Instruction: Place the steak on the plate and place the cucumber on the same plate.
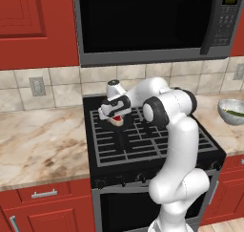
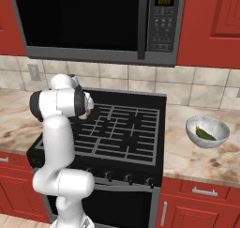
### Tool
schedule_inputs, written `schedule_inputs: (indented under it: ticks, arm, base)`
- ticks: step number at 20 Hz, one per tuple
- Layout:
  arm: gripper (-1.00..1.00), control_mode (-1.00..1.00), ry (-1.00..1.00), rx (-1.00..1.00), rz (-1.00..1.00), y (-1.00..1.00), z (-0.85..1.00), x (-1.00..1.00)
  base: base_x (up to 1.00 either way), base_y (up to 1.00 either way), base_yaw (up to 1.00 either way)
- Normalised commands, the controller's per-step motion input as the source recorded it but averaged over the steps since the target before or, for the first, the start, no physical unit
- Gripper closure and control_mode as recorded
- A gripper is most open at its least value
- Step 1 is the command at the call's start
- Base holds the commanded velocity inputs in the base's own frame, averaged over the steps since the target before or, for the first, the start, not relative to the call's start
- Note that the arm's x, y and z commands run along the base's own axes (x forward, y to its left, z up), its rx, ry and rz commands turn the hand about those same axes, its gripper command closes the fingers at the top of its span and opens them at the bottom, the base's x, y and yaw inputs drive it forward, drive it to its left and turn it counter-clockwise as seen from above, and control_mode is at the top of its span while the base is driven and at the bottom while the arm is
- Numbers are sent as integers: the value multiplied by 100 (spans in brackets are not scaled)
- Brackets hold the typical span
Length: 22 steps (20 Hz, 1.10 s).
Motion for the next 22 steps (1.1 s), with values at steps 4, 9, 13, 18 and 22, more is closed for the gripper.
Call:
schedule_inputs:
  ticks: [4,9,13,18,22]
  arm:
    - [-100,-100,-4,-3,0,-6,-13,0]
    - [-100,-100,-6,-2,0,-14,-8,-2]
    - [-100,-100,-6,0,0,-17,-1,0]
    - [-100,-100,-7,0,-2,-8,-3,-2]
    - [-100,-100,0,0,-4,0,-14,0]
  base:
    - [0,0,0]
    - [0,0,0]
    - [0,0,0]
    - [0,0,0]
    - [0,0,0]
